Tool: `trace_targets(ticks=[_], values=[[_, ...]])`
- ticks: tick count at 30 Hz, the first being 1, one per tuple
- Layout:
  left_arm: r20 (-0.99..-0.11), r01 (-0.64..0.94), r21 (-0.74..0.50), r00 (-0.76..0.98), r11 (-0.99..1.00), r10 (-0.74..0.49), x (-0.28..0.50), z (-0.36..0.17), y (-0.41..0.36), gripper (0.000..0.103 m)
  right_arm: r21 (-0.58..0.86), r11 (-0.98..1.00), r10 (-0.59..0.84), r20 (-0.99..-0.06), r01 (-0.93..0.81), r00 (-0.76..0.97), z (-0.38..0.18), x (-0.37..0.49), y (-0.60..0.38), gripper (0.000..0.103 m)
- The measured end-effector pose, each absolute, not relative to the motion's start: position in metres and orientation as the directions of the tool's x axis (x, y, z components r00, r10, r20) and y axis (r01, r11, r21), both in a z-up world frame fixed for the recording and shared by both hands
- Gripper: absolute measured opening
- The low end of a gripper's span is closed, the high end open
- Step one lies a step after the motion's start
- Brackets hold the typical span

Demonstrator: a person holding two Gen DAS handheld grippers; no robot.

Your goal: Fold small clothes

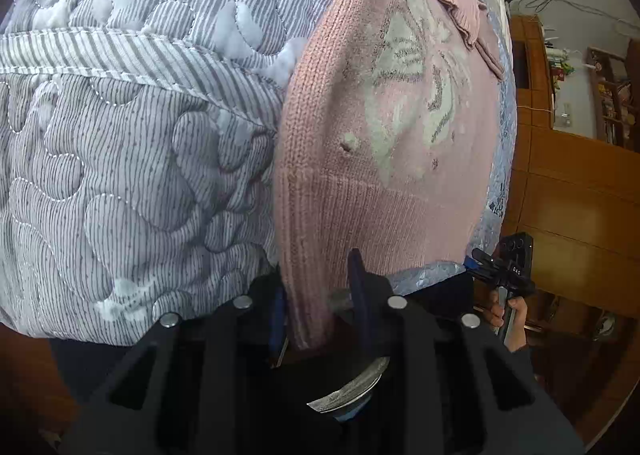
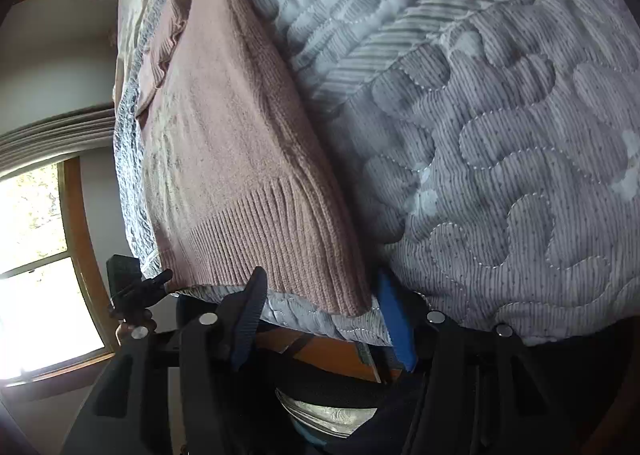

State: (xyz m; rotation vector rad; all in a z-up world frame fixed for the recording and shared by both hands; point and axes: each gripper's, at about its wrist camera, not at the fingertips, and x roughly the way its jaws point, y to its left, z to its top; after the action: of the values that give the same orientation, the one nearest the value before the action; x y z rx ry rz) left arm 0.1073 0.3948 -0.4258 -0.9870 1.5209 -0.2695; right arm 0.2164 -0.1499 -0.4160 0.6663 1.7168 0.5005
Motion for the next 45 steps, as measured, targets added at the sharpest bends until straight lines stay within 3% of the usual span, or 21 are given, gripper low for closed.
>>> trace_targets(ticks=[1,2,3,5,19,32,45], values=[[-0.694,-0.425,-0.681,0.113,0.596,-0.711,0.107,-0.426,0.393,0.01,0.651,0.739,0.673,-0.72,0.174,-0.168,-0.418,0.215,-0.148,0.054],[-0.691,-0.43,-0.685,0.127,0.588,-0.712,0.105,-0.426,0.394,0.009,0.654,0.737,0.676,-0.719,0.17,-0.161,-0.419,0.214,-0.146,0.045],[-0.688,-0.431,-0.691,0.143,0.581,-0.712,0.103,-0.425,0.394,0.009,0.663,0.73,0.684,-0.714,0.167,-0.15,-0.418,0.213,-0.147,0.029],[-0.673,-0.43,-0.711,0.186,0.556,-0.716,0.098,-0.418,0.395,0.008,0.682,0.714,0.7,-0.702,0.159,-0.131,-0.412,0.212,-0.15,0.012],[-0.476,-0.344,-0.877,0.522,0.336,-0.708,0.075,-0.325,0.424,0.007,0.839,0.543,0.833,-0.543,0.03,0.107,-0.294,0.223,-0.159,0.009],[-0.424,-0.276,-0.905,0.592,0.322,-0.685,0.132,-0.261,0.442,0.007,0.863,0.504,0.851,-0.49,-0.035,0.188,-0.237,0.286,-0.154,0.009],[-0.469,-0.351,-0.882,0.605,0.314,-0.643,0.232,-0.286,0.475,0.007,0.83,0.558,0.812,-0.543,-0.012,0.216,-0.251,0.386,-0.137,0.009]])
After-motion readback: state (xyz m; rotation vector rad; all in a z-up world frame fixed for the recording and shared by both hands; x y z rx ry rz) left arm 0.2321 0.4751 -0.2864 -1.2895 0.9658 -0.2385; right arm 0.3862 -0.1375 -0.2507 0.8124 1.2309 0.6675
